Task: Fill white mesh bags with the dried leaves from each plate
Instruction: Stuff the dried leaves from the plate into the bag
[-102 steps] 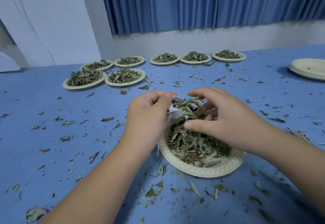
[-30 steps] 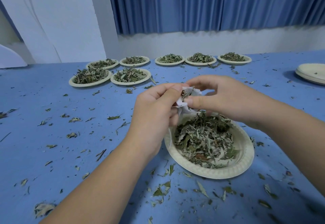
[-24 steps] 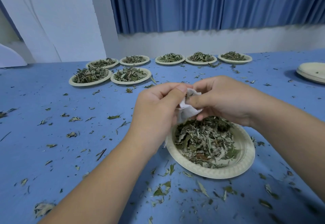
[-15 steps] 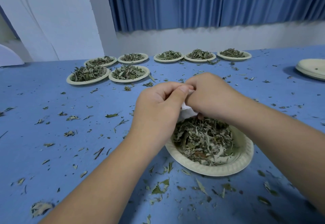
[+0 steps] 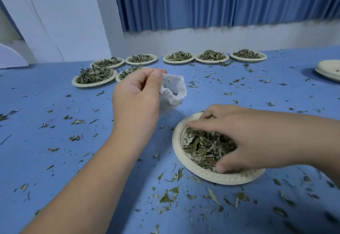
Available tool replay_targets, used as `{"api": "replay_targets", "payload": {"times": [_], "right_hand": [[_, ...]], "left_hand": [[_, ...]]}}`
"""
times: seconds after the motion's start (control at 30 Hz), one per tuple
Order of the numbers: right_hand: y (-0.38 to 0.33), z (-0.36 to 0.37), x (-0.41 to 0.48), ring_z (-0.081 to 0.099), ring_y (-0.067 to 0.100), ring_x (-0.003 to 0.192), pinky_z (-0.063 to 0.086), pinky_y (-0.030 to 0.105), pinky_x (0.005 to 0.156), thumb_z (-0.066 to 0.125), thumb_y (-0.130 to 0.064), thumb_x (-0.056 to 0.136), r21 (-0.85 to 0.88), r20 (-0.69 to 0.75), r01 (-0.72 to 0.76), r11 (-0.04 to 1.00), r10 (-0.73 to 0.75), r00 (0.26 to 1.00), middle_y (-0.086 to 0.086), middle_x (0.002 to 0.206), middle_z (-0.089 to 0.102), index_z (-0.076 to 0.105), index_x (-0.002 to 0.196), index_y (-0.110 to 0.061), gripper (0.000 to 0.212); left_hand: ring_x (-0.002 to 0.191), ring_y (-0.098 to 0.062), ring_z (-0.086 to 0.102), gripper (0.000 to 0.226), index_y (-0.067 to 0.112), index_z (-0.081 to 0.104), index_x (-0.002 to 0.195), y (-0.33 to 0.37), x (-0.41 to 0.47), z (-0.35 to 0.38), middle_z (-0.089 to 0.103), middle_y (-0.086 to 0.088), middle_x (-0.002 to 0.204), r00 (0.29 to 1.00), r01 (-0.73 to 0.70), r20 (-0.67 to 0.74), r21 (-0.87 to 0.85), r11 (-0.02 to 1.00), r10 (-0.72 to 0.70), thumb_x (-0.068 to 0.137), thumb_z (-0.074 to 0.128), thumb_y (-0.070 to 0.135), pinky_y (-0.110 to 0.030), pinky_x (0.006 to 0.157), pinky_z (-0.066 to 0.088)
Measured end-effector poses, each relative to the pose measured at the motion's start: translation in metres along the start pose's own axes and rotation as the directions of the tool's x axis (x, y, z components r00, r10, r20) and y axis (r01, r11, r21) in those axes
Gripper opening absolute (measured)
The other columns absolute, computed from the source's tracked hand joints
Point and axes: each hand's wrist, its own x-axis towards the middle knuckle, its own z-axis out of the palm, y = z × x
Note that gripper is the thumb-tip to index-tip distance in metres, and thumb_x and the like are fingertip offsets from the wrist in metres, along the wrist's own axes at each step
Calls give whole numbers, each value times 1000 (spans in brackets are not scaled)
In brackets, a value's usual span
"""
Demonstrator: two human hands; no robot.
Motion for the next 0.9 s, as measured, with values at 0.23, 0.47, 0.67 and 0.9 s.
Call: {"api": "replay_targets", "payload": {"times": [0.23, 0.47, 0.67, 0.9], "right_hand": [[-6, 20, 10, 28, 10, 129, 38, 32, 102, 55, -47, 91, -67, 6, 64, 996, -63, 998, -18, 139, 18, 18, 146, -47, 67], [-6, 35, 14, 49, 19, 104, 47, 38, 84, 46, -31, 96, -155, -96, 95, 983, -110, 989, -7, 120, 37, 46, 131, -31, 35], [-8, 37, 14, 54, 15, 95, 47, 30, 76, 40, -31, 98, -197, -168, 104, 975, -138, 976, -9, 113, 43, 54, 120, -31, 26], [-7, 37, 12, 52, 9, 97, 32, 21, 63, 34, -33, 98, -212, -225, 141, 967, -188, 956, -12, 110, 46, 57, 119, -32, 31]], "left_hand": [[49, 2, 44, 22, 28, 71, 81, -5, 0, 1, 52, 21, 49, 999, -47, 24, 87, 995, 45, 96, 57, 20, -24, 55, 33], [61, 8, 52, 23, 32, 70, 81, -9, -3, 4, 62, 25, 63, 997, -66, 45, 164, 984, 60, 96, 58, 20, -7, 59, 37], [62, 7, 51, 21, 31, 70, 83, -12, -5, 6, 59, 25, 61, 994, -87, 83, 208, 974, 71, 96, 57, 20, -6, 59, 35], [61, 9, 52, 19, 26, 72, 87, -13, -7, 8, 59, 28, 61, 992, -97, 104, 244, 965, 74, 97, 56, 21, -4, 57, 35]]}}
